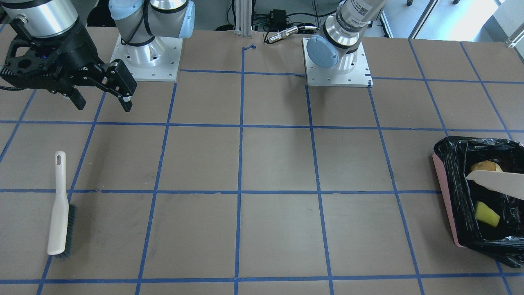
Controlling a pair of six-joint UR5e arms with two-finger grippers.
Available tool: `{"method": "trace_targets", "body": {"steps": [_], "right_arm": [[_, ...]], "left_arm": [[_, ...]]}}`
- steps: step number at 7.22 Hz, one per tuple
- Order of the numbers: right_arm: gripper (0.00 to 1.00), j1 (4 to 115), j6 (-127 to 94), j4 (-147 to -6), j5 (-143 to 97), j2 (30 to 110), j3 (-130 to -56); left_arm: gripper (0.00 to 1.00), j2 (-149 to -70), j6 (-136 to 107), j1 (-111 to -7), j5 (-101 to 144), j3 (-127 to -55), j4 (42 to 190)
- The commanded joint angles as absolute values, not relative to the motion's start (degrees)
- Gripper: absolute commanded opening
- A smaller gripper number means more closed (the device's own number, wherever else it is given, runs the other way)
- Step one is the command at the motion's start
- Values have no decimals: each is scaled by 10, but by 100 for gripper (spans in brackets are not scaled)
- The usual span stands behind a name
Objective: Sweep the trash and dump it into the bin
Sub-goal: 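Hold the dustpan tipped over the bin with the left gripper while the right rises, then bring the empty dustpan back onto the table with the left gripper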
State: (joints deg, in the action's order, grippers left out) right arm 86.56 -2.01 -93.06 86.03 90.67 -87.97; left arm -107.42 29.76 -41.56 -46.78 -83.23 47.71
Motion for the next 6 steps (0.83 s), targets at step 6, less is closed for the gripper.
{"method": "trace_targets", "body": {"steps": [6], "right_arm": [[100, 861, -25, -936, 858, 906, -879]], "left_arm": [[0, -1074, -453, -710, -917, -848, 568]]}}
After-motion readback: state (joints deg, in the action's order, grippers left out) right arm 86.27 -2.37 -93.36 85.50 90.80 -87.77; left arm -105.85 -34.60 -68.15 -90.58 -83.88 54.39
